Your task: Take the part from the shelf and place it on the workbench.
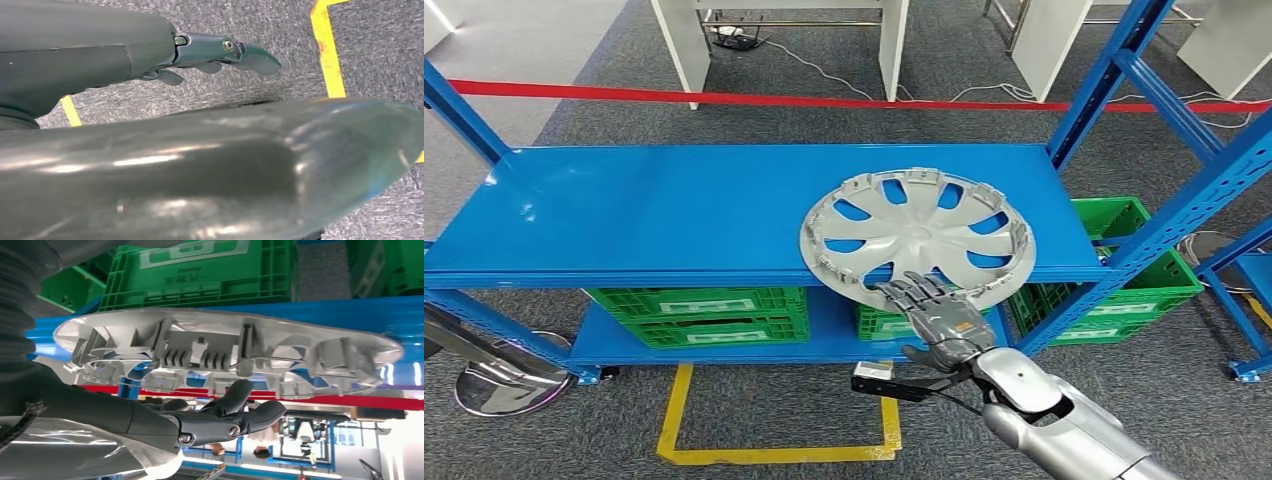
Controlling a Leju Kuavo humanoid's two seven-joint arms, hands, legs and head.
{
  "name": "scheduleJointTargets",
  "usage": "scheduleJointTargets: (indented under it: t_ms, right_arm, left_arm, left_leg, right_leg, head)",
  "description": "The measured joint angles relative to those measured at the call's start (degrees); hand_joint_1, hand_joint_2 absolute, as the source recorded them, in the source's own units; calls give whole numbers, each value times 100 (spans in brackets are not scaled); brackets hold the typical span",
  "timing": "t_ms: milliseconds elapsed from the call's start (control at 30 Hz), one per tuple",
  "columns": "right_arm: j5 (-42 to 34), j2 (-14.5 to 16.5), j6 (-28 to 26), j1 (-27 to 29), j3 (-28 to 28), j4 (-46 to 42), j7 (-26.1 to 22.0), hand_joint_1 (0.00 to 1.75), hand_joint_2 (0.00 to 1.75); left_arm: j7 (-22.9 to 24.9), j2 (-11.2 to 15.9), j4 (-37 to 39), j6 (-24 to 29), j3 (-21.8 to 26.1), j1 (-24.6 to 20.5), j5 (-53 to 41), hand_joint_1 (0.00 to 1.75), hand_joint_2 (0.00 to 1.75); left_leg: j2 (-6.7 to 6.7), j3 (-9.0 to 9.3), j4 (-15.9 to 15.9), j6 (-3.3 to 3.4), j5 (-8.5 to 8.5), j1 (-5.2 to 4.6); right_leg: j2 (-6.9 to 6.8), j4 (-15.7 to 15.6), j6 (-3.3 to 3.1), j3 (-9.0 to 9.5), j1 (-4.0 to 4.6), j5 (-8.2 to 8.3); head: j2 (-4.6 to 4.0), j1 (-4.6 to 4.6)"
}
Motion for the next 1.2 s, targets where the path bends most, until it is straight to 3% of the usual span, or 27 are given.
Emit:
scheduleJointTargets:
  t_ms: [1200]
  right_arm:
    - [173,102,178,-54,-66,396,224,0,175]
  left_arm:
    - [447,11,-371,4,58,232,-406,0,0]
  left_leg:
    - [0,-1,0,0,0,0]
  right_leg:
    - [-1,0,0,1,0,0]
  head:
    - [1,0]
